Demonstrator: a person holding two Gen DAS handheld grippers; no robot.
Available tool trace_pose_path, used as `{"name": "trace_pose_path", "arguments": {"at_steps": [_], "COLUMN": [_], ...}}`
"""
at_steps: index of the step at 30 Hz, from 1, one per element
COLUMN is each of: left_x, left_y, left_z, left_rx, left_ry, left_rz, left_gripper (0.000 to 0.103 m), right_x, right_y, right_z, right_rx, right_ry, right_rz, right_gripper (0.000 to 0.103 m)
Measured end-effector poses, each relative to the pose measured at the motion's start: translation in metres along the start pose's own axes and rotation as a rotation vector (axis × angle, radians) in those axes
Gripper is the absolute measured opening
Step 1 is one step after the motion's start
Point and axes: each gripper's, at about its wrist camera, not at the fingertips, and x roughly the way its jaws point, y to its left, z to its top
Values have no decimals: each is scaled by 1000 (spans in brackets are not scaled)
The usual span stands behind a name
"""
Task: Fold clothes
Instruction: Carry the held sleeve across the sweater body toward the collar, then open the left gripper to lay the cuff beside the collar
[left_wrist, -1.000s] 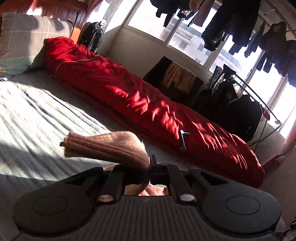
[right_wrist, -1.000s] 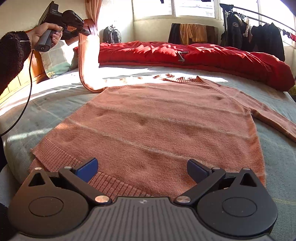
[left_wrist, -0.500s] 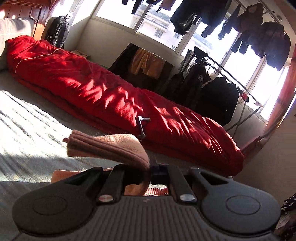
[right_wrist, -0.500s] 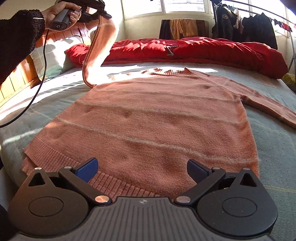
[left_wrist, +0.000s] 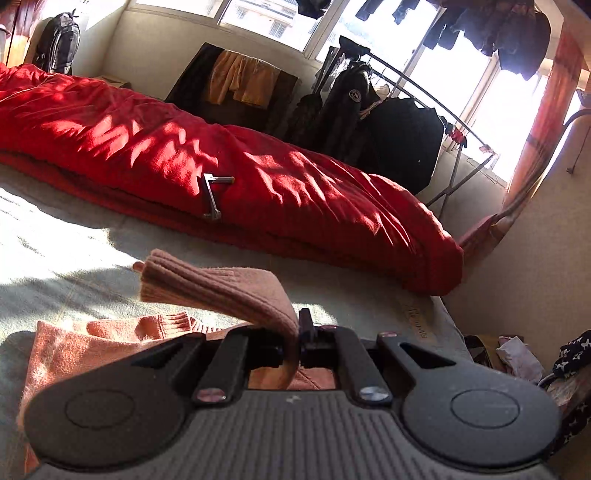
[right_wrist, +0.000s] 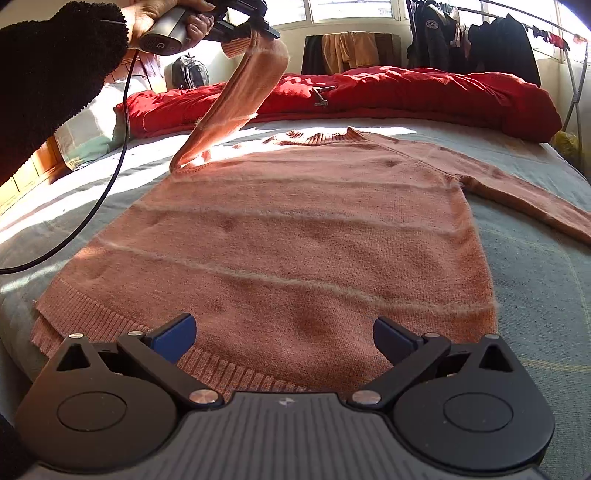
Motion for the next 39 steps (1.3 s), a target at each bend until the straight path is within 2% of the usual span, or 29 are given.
{"name": "trace_pose_path", "arguments": {"at_steps": [13, 20, 25, 29, 31, 33, 35, 39], "left_x": [64, 92, 102, 104, 105, 105, 105, 110], "left_y": [-22, -28, -36, -47, -53, -62, -73, -94], "left_z": [-48, -67, -78, -82, -84, -87, -92, -106], "left_rx": [89, 83, 109, 138, 171, 238, 334, 521], "left_ry": [122, 160, 190, 193, 192, 192, 183, 214], "left_rz": [39, 61, 65, 58, 48, 62, 89, 139], "left_gripper": [5, 8, 34, 43, 53, 59, 60, 62], "right_x": [3, 4, 6, 7, 7, 8, 7, 7], "right_y": [-5, -8, -12, -12, -12, -12, -12, -12], "right_z": [-5, -6, -7, -8, -9, -9, -9, -9], "right_rx": [6, 2, 10, 4, 3, 5, 8, 9], "right_ry": [18, 29, 34, 35, 35, 34, 33, 32], "right_rz": [-24, -47, -50, -52, -52, -52, -52, -52], "right_gripper": [103, 103, 103, 103, 103, 103, 103, 103]}}
